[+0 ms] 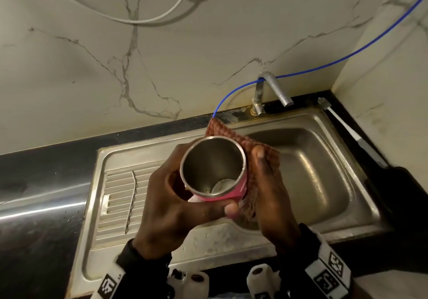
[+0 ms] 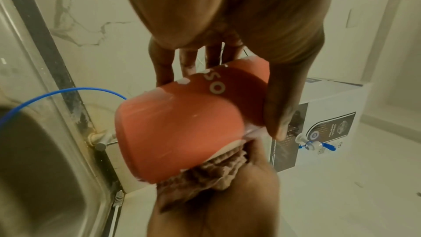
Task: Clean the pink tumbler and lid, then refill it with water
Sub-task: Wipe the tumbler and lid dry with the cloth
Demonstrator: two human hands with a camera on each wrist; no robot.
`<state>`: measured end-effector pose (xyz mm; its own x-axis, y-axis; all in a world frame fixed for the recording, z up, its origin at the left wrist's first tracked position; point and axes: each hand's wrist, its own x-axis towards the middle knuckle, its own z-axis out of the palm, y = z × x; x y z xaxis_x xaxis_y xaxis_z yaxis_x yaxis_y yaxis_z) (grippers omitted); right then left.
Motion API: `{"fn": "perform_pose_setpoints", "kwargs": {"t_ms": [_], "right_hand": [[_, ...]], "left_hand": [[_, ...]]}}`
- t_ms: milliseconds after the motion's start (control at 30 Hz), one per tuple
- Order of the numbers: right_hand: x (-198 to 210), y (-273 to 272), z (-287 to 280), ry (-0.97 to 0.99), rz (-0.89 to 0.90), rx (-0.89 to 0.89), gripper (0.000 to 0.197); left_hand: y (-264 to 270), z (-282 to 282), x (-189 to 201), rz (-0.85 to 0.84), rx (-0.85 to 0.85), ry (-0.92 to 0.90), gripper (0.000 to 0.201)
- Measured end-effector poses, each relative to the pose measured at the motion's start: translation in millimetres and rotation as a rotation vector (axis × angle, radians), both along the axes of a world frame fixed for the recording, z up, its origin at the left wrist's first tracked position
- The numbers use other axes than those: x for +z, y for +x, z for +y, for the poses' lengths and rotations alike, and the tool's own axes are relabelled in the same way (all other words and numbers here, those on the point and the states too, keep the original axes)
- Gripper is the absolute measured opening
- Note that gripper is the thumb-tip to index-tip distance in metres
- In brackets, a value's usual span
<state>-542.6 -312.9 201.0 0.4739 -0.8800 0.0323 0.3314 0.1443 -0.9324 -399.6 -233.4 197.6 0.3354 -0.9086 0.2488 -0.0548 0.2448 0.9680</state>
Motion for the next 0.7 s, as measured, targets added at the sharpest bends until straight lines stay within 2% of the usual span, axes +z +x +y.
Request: {"fn": "perform_pose_setpoints", "kwargs": {"t_ms": [133,267,333,433,533,600,633,700], "right_hand": [[-14,2,-1,0.176,0.142,0.048,0.036],[-26,-3,-2,0.653,-0.038,0.205,0.048],[-25,-7,-1,0.786,-0.123,0.228,0.051],[-34,-13,7,0.816,-0.140,0.190,0.049],[-37,-20,14,0.815,-0.096,0.097,0.045],[-32,-27,10,0.807,-0.098,0.025,0.048],[-28,-32,6,0.787,-0.094,-0.022,0.050],[-18,-40,-3,0.709,-0.117,-0.050,0.045]], "left_hand": [[3,0,6,-0.020,-0.011,-0.020,0.081],[4,0,5,0.061,-0.017,-0.065,0.078],[4,-1,2,0.045,0.013,-0.061,0.077],[8,-3,0,-0.185,0.135,-0.020,0.087],[20,-8,-2,-0.280,0.189,0.029,0.089],[31,-9,-10,-0.491,0.231,0.077,0.086],[36,-7,-16,-0.587,0.236,0.109,0.085],[43,1,-29,-0.630,0.183,0.185,0.085]]}}
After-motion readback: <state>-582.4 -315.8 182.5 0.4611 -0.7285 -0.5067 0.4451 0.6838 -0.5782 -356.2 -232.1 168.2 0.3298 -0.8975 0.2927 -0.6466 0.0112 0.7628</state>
